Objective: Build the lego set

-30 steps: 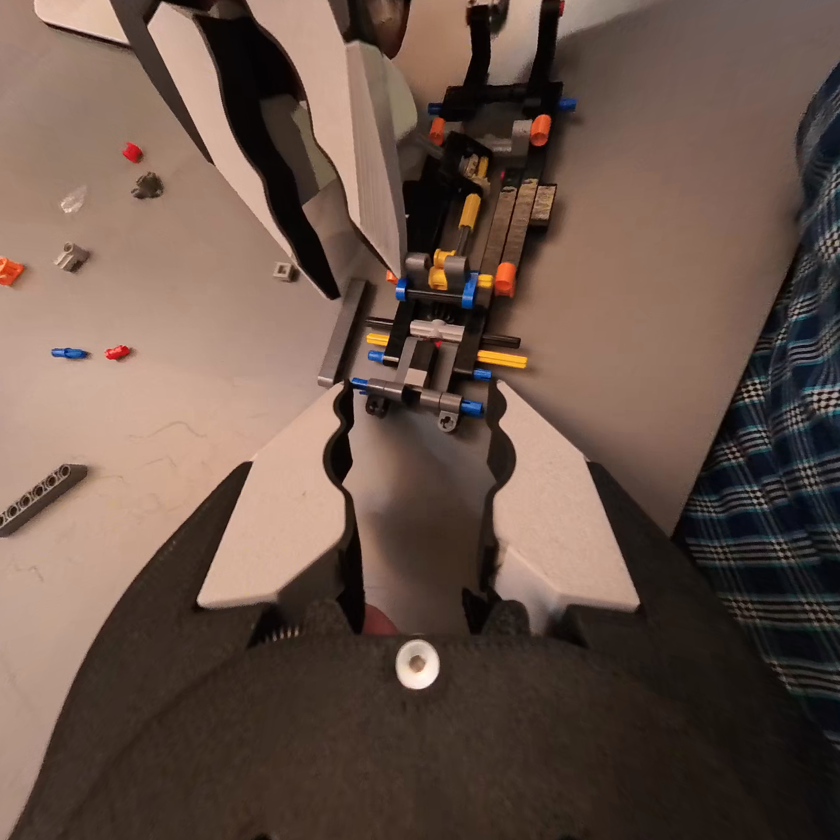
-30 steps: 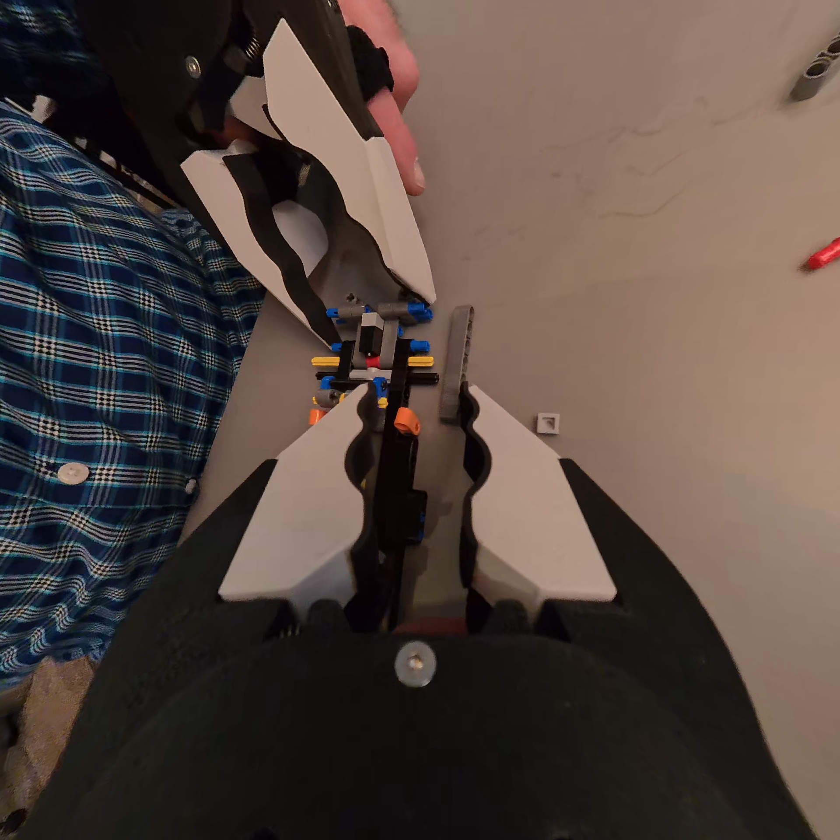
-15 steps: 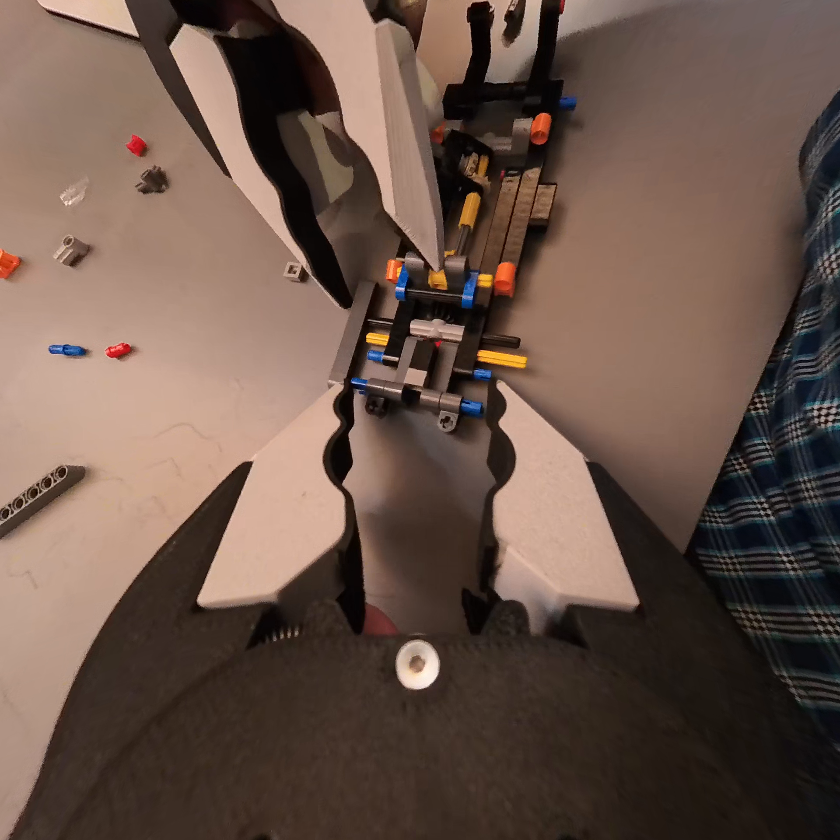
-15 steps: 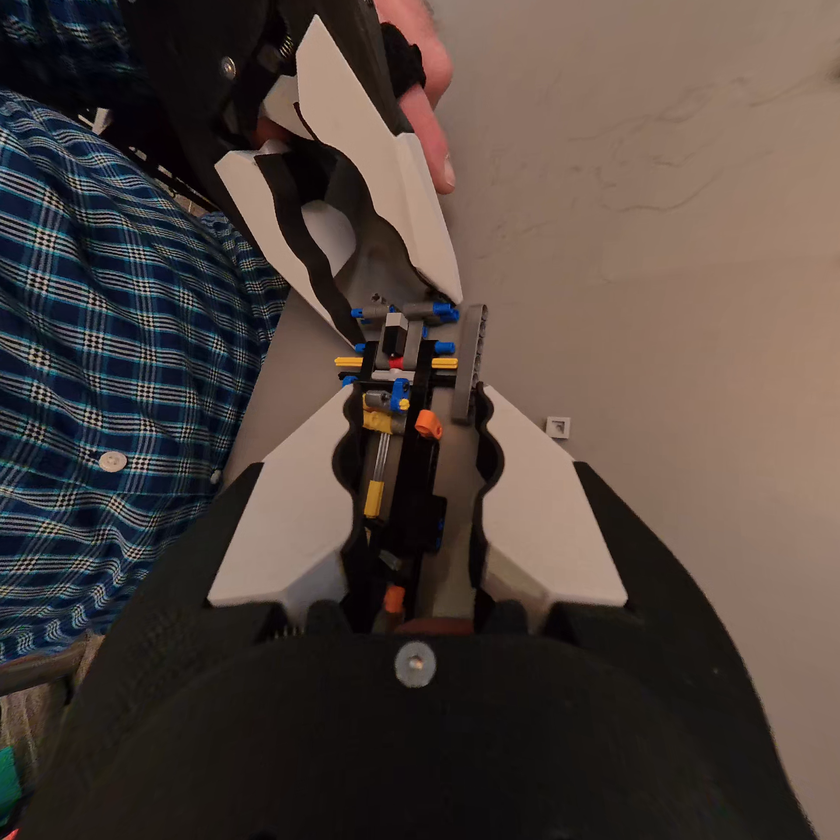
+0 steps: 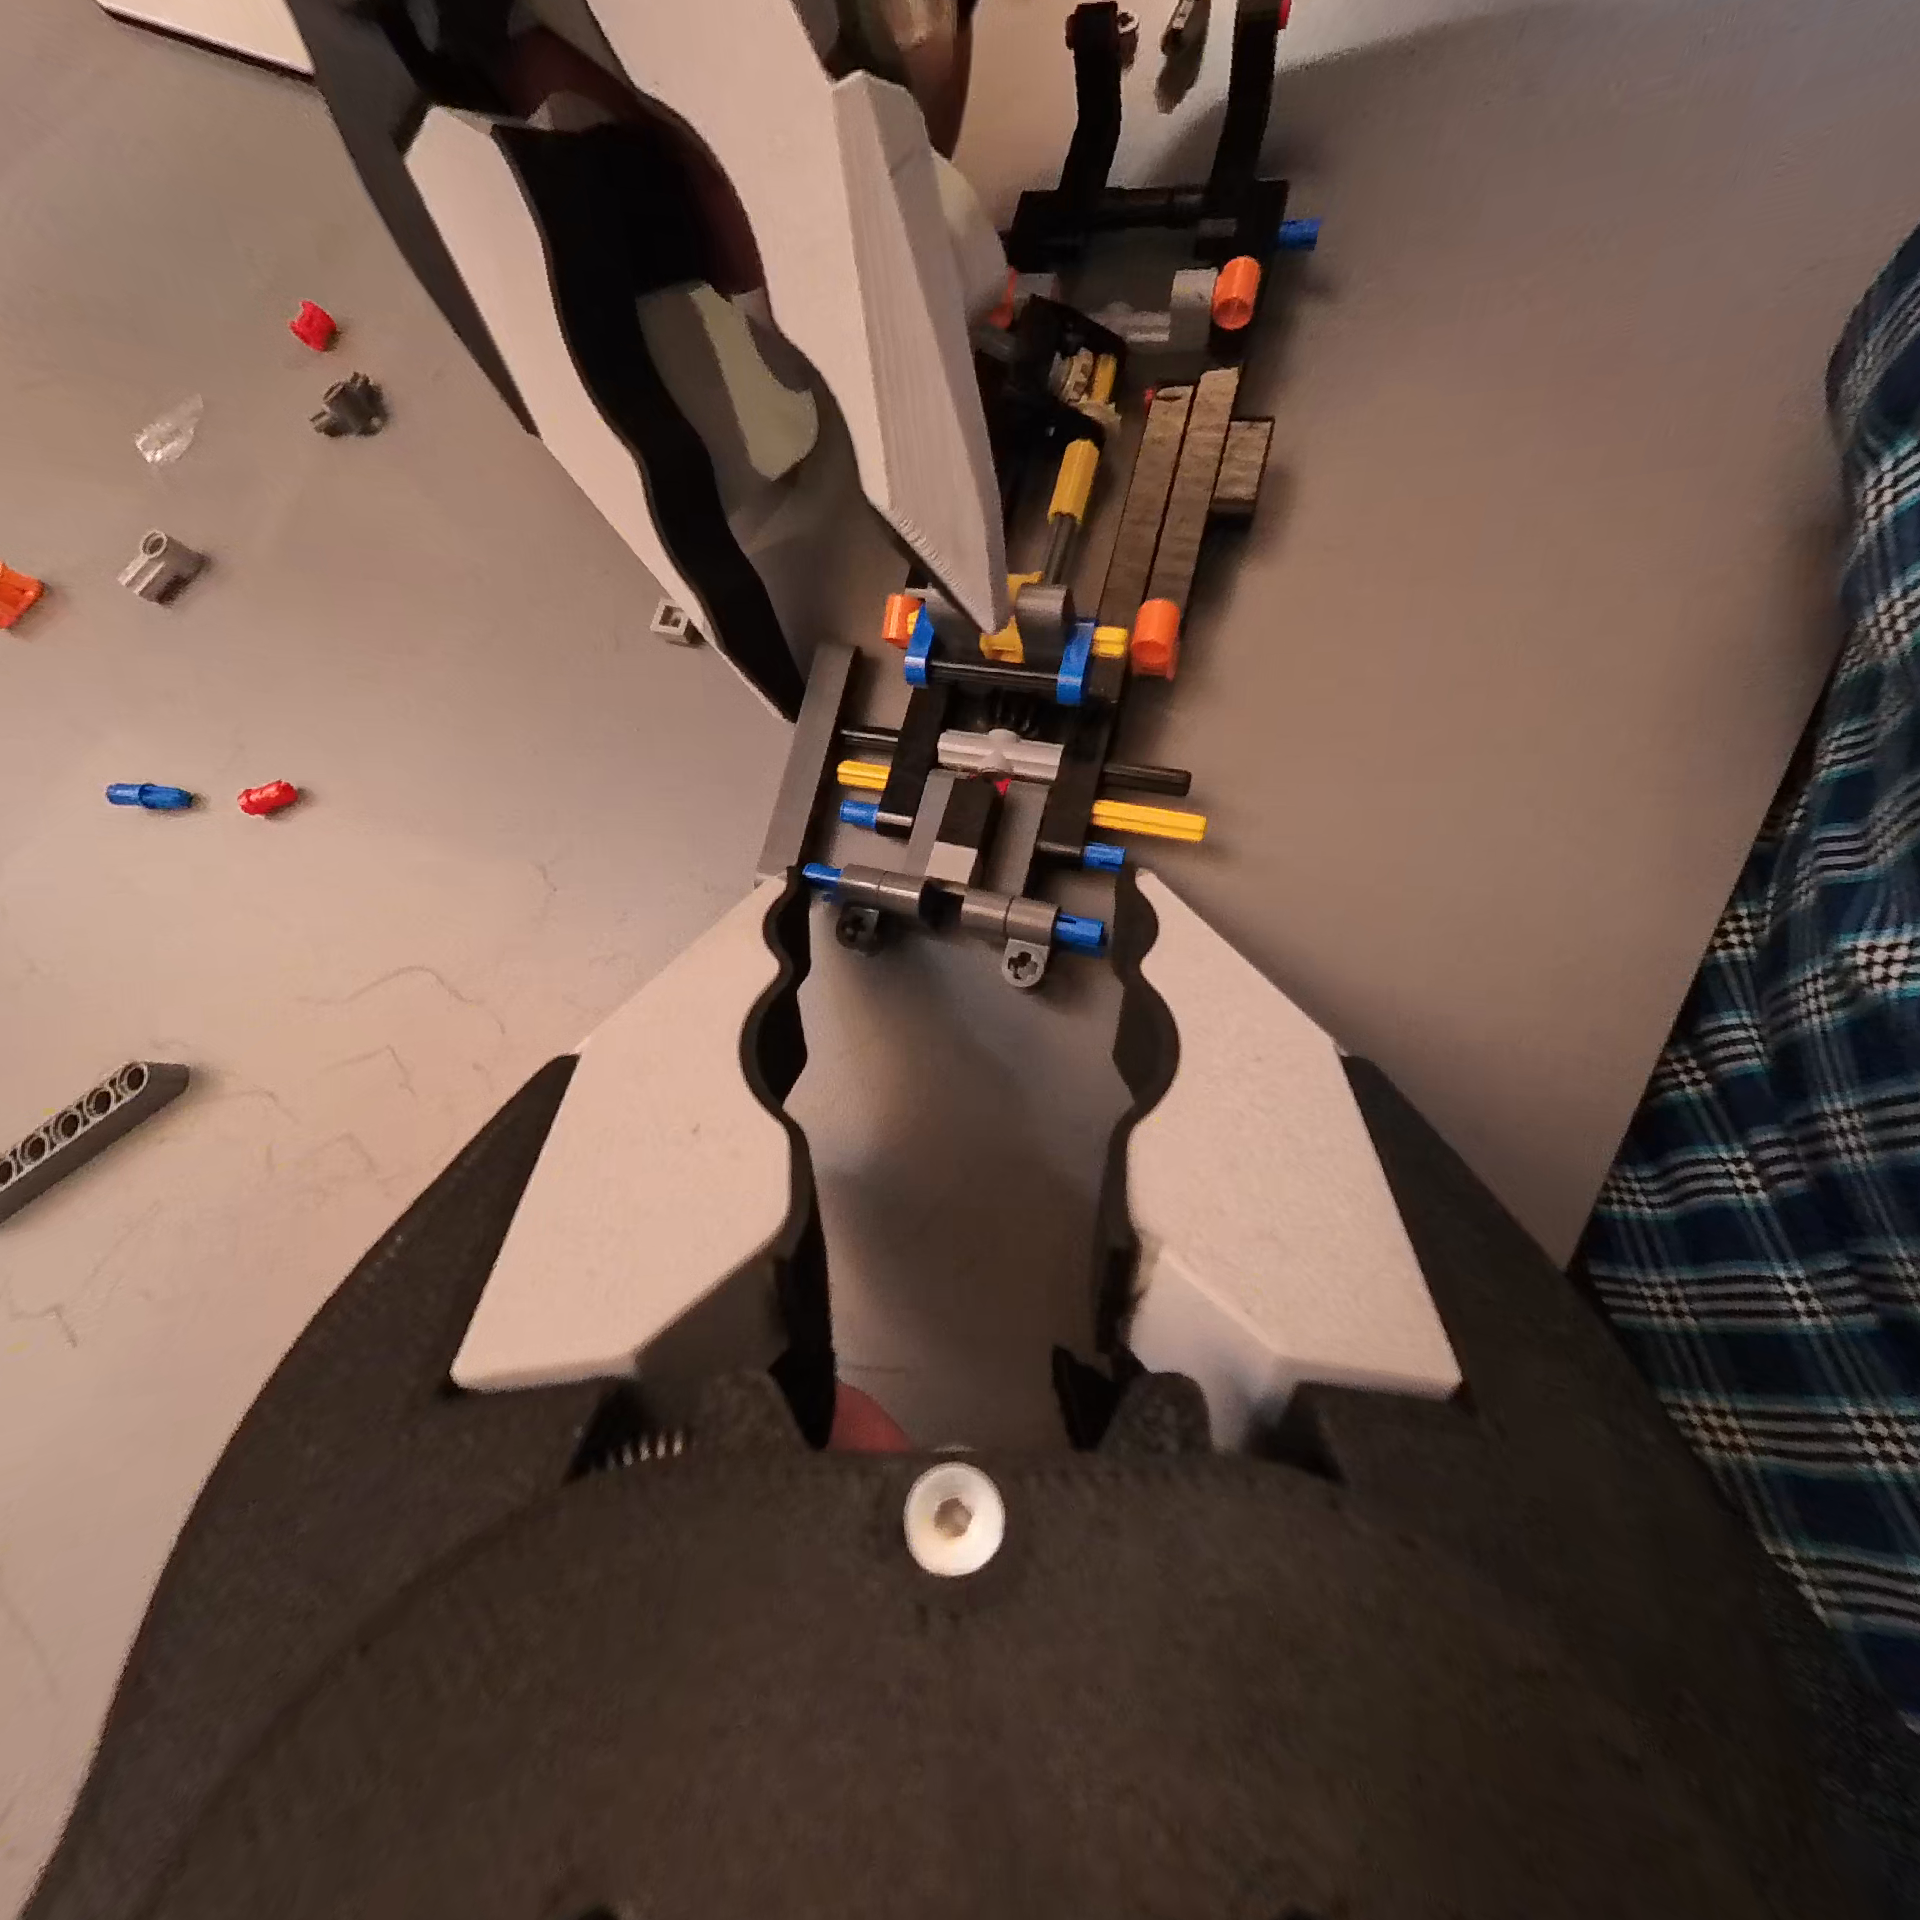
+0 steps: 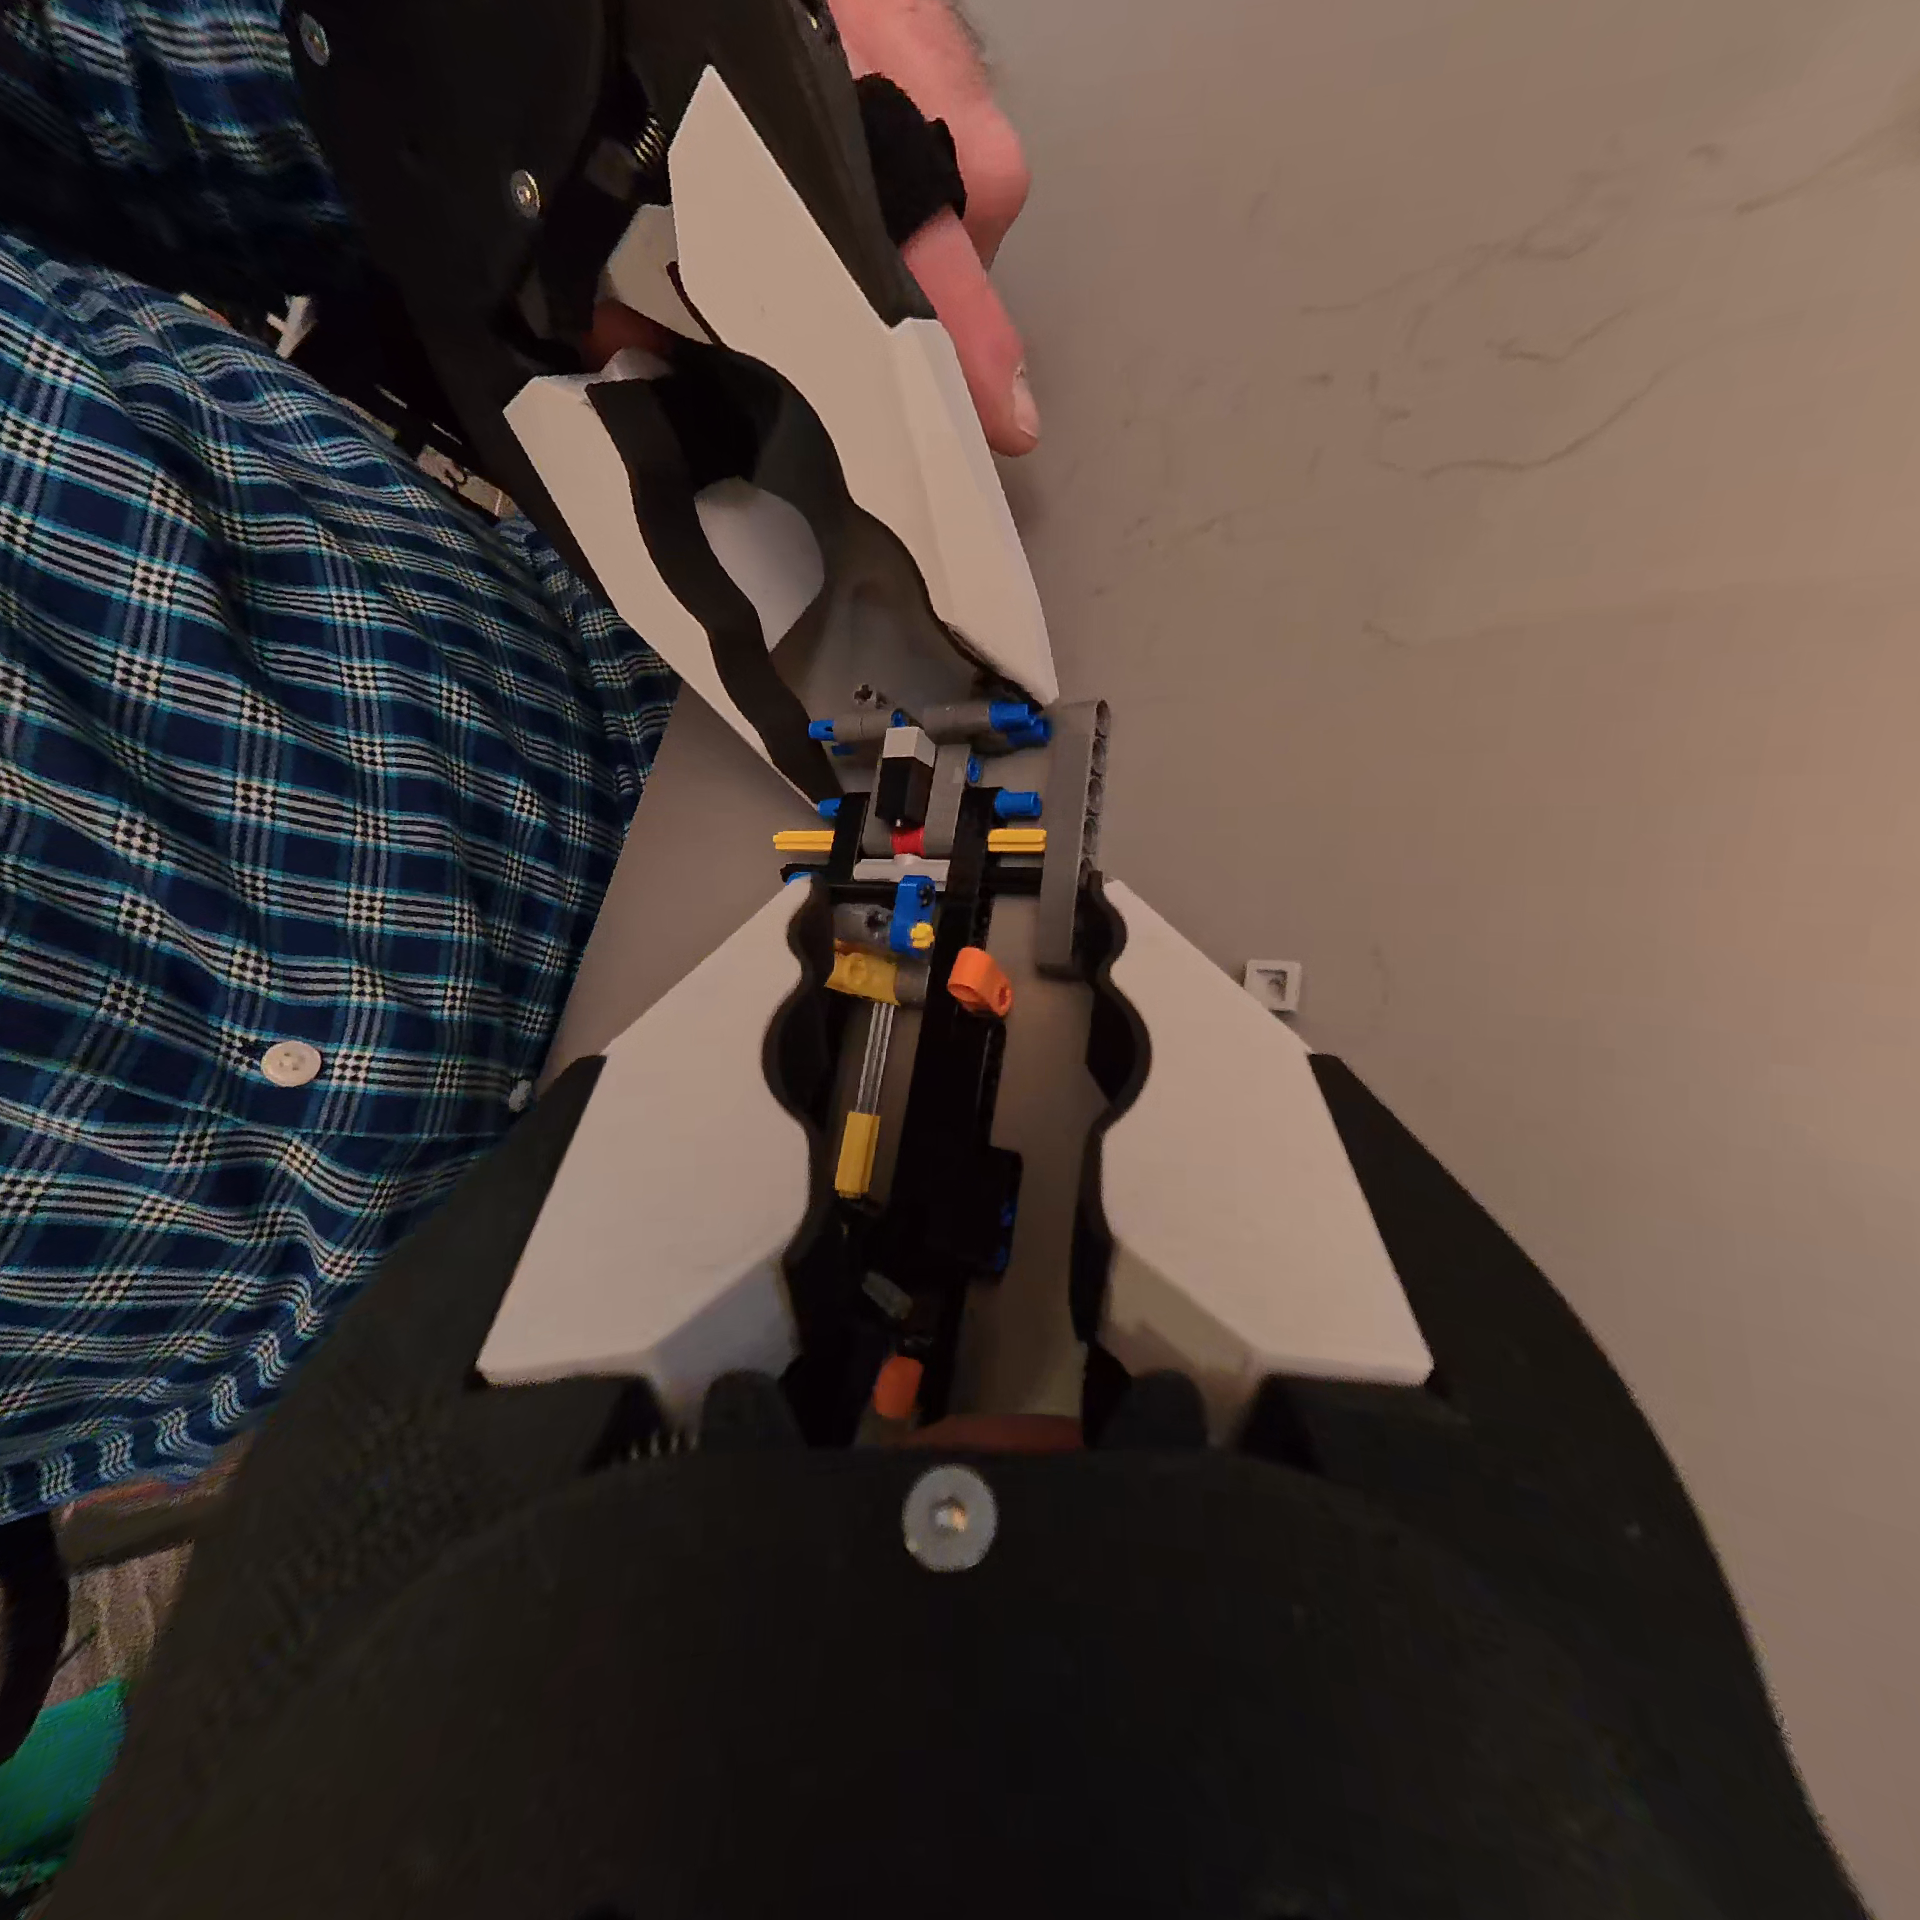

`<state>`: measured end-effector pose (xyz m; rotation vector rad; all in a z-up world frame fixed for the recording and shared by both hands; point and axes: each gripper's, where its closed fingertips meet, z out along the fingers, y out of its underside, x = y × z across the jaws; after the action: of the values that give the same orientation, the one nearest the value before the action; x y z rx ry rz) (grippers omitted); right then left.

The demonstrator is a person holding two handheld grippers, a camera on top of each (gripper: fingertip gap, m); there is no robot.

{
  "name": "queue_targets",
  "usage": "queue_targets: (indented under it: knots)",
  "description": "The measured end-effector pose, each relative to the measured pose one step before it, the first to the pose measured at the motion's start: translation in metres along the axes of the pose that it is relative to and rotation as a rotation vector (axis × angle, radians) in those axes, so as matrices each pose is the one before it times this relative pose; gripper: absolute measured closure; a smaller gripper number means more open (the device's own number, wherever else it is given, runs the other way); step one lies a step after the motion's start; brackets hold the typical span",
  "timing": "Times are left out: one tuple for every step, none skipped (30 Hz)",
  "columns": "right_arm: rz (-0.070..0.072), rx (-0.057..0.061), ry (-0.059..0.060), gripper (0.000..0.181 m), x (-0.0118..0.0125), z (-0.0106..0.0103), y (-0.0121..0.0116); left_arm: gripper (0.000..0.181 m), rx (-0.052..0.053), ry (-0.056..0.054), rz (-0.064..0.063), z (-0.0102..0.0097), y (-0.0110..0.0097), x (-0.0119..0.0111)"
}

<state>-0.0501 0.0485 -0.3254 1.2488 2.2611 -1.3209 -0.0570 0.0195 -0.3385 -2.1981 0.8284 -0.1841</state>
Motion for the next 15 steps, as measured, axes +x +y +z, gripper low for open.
queue_targets:
  knots:
    - [0.0049, 0.0056, 0.0008, 0.135, -0.00004, 0.00002, 0.00004, 0.124, 0.0014, -0.0010, -0.0036, -0.00004, -0.00004, 0.00002]
    - [0.0029, 0.0067, 0.0010, 0.135, -0.00021, 0.00003, 0.00012, 0.124, 0.0017, -0.0008, -0.0032, -0.00001, 0.00003, 0.00008]
    - [0.0036, 0.0055, 0.0004, 0.135, -0.00006, -0.00002, 0.00013, 0.124, 0.0025, -0.0004, -0.0014, 0.00006, 0.00004, 0.00009]
    - [0.0029, -0.0008, -0.0024, 0.137, -0.00033, -0.00025, 0.00075, 0.124, 0.0031, -0.0011, -0.0020, 0.00005, -0.00011, -0.00012]
    - [0.0045, -0.0070, -0.0088, 0.139, -0.00097, -0.00022, 0.00150, 0.124, 0.0031, -0.0040, -0.0006, 0.00009, -0.00016, -0.00054]
    - [0.0031, -0.0004, -0.0039, 0.139, -0.00031, 0.00001, 0.00092, 0.124, 0.0010, -0.0005, -0.0021, -0.00003, 0.00012, -0.00008]
    - [0.0057, 0.0044, -0.0030, 0.140, 0.00020, -0.00010, -0.00007, 0.125, 0.0020, -0.0019, -0.0006, -0.00011, -0.00008, 0.00002]
    - [-0.0007, 0.0026, -0.0016, 0.140, -0.00001, 0.00000, -0.00003, 0.124, 0.0001, -0.0017, 0.0040, 0.00001, -0.00012, 0.00006]
    - [-0.0061, -0.0008, -0.0006, 0.140, -0.00011, 0.00008, -0.00006, 0.124, -0.0006, 0.0000, 0.0015, 0.00006, -0.00001, -0.00009]
    - [-0.0072, -0.0014, 0.0011, 0.140, 0.00010, 0.00014, -0.00031, 0.124, 0.0015, -0.0003, -0.0008, 0.00006, 0.00001, -0.00021]
    - [-0.0033, -0.0026, -0.0012, 0.139, 0.00019, 0.00003, -0.00012, 0.124, 0.0024, 0.0004, 0.0008, 0.00001, 0.00010, -0.00002]
    - [-0.0065, -0.0041, -0.0007, 0.139, 0.00038, -0.00005, 0.00000, 0.124, 0.0015, 0.0003, 0.0012, 0.00003, 0.00001, -0.00012]
    - [-0.0089, -0.0037, 0.0008, 0.139, 0.00053, 0.00003, -0.00023, 0.124, 0.0002, -0.0003, 0.0005, 0.00009, -0.00002, -0.00050]
    - [-0.0062, -0.0074, -0.0019, 0.139, 0.00018, 0.00005, 0.00001, 0.124, 0.0006, 0.0022, 0.0008, 0.00006, 0.00009, -0.00003]
    - [-0.0074, -0.0119, -0.0015, 0.139, 0.00020, -0.00007, -0.00010, 0.124, 0.0012, 0.0009, 0.0000, 0.00017, -0.00005, -0.00022]
